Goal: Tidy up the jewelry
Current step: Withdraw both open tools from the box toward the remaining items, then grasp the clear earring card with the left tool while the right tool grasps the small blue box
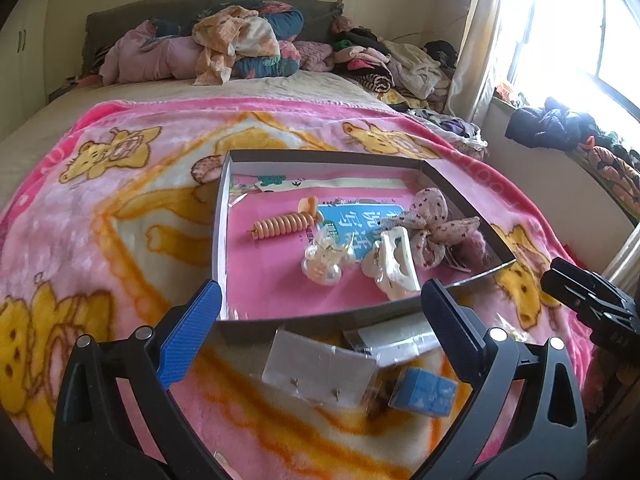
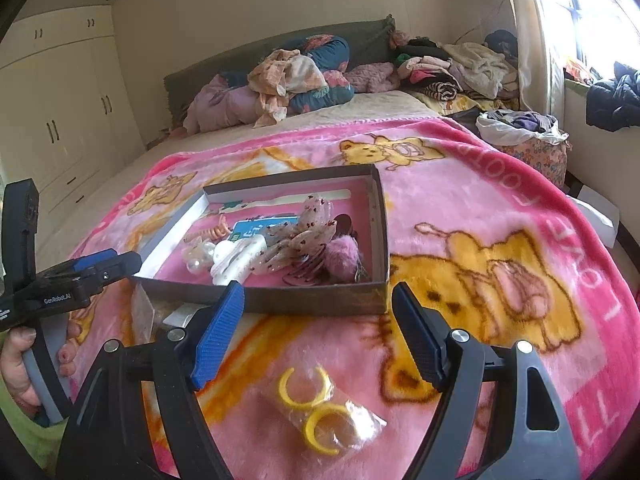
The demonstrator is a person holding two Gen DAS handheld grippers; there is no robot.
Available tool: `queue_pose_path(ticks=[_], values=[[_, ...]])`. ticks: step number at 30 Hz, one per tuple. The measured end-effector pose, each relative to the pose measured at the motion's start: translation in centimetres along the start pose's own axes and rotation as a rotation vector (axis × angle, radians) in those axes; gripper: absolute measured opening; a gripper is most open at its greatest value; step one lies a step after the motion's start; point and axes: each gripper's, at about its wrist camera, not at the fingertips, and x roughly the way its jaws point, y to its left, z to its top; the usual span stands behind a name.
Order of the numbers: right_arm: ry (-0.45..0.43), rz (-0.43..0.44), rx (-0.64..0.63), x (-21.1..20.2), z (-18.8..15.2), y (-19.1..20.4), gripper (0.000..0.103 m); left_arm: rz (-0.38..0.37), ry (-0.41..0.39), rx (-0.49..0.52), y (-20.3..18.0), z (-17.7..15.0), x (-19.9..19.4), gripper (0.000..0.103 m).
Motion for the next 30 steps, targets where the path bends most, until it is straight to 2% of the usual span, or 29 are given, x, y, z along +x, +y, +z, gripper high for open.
queue_pose_path(ticks=[15, 30], values=[[0.011, 0.018, -0.035, -1.5, -2.1, 1.6, 0.074, -0.001, 0.021, 0.032, -0.5, -2.4, -0.9, 0.091], [0.053, 0.046, -0.083, -1.3, -4.1, 3.9, 0.074, 0.022, 0.055, 0.071, -0.2, -4.5, -0.8, 0.091]])
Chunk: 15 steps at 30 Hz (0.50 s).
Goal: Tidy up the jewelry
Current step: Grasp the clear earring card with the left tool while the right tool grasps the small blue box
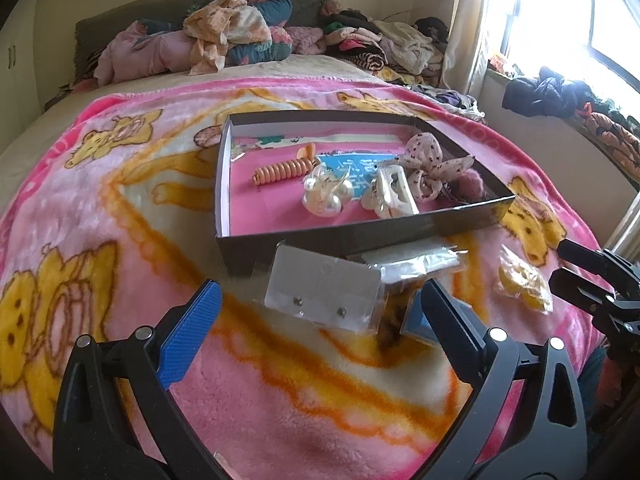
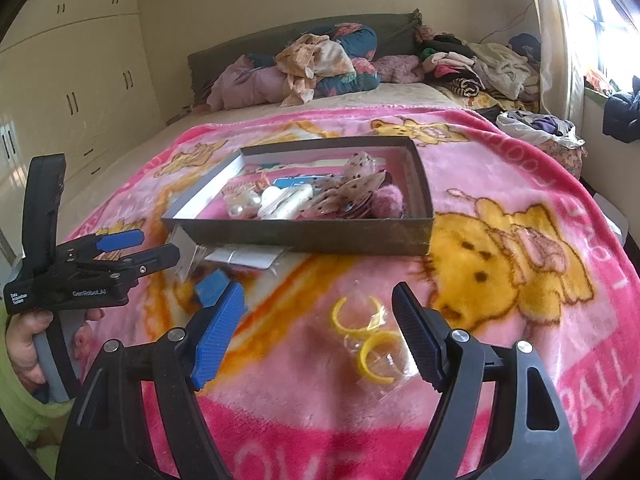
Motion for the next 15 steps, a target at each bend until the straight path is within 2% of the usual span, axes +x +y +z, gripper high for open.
queue_pose_path(ticks=[15], values=[[0.048, 0.05, -0.076, 1.9, -1.0, 3.4, 0.074, 0.027, 0.043, 0.022, 0.9, -0.9, 1.3, 0.091]])
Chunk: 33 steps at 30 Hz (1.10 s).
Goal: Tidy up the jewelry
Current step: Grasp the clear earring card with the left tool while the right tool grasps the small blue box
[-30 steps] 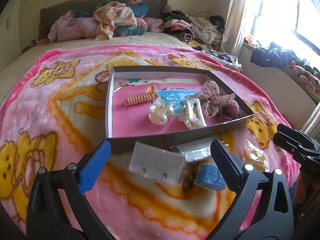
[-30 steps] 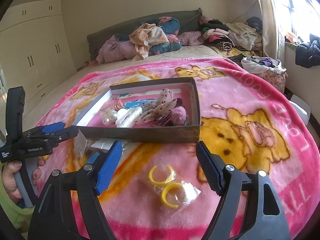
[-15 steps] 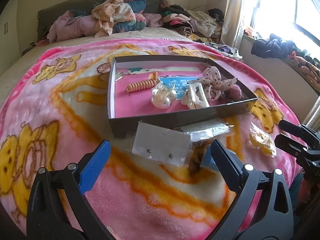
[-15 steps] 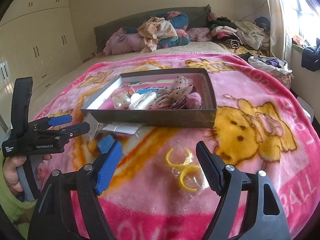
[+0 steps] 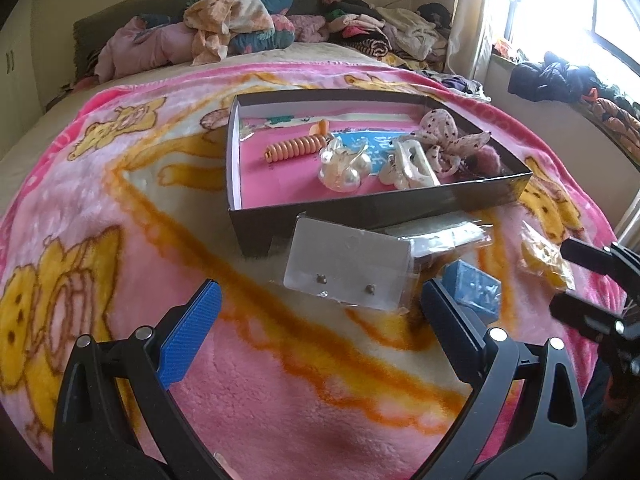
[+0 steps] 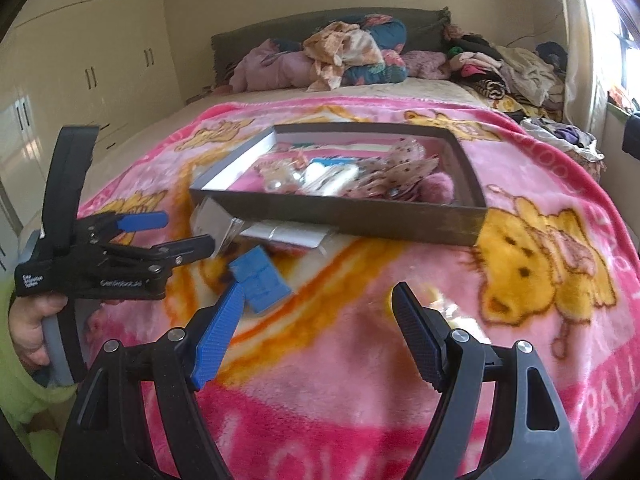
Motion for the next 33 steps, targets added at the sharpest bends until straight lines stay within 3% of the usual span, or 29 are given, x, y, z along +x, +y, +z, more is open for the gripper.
queue_pose_path(ticks=[19, 23, 33], values=[[0.062, 0.028, -0.086, 4.0, -0.2, 1.6, 0.074, -0.064, 0.036, -0.033, 0.7, 0.6, 2.1, 0.091], [0.069, 0.034, -0.113, 4.7, 0.0, 2.1, 0.073, -0.08, 0.043, -0.039, 0.7, 0.6, 2.3, 0.075], [0.102, 0.064, -0.163, 6.6, 0.5, 3.5, 0.052, -0.105, 0.047, -0.046, 0.9, 0.6, 2.2, 0.065]])
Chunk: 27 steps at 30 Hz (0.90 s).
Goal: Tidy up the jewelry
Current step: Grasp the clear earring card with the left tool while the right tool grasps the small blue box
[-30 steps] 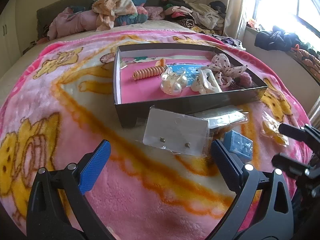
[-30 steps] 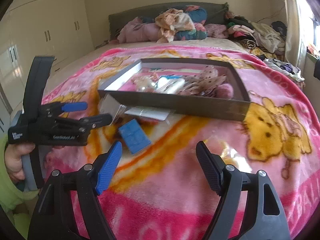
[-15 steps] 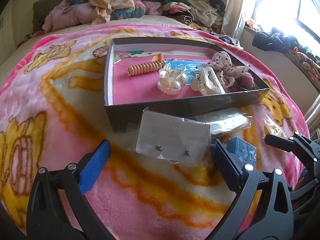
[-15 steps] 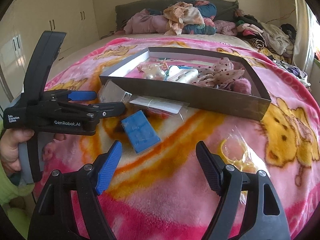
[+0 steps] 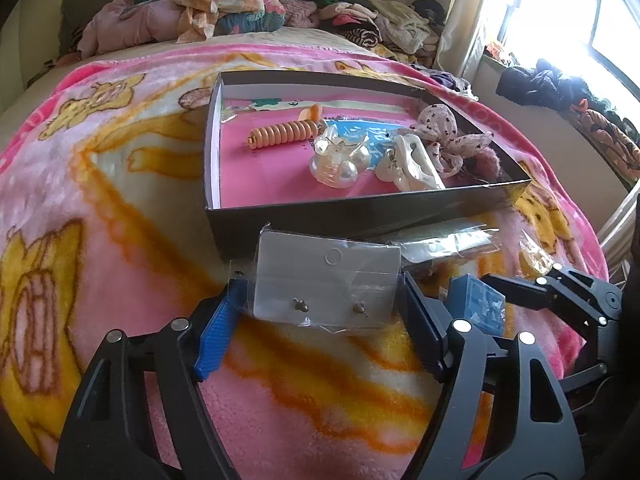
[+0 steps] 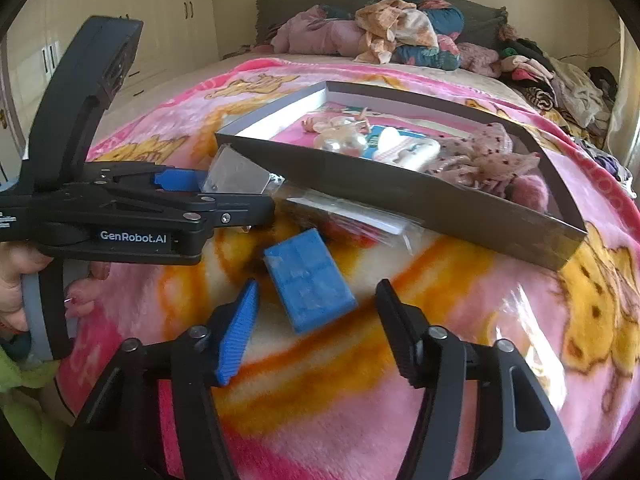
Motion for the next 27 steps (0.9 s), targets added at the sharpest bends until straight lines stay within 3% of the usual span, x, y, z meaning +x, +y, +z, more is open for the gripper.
queue_pose_path(ticks=[3, 15, 27], values=[[0.0, 0.005, -0.007, 0.2, 0.1, 0.3, 0.041, -0.003, -0.001, 0.0, 0.0, 0.0, -0.2, 0.063], [-0.027, 0.051, 0.034, -1.5, -0.5, 0.1, 0.038, -0.022, -0.015, 0.013, -0.8, -0.1, -1.4, 0.06], [-0.076, 0.005, 0.123, -4.8, -1.5, -2.5, 0.036, -0.042, -0.051, 0.042, -2.4, 1.0, -2.8, 0.06]])
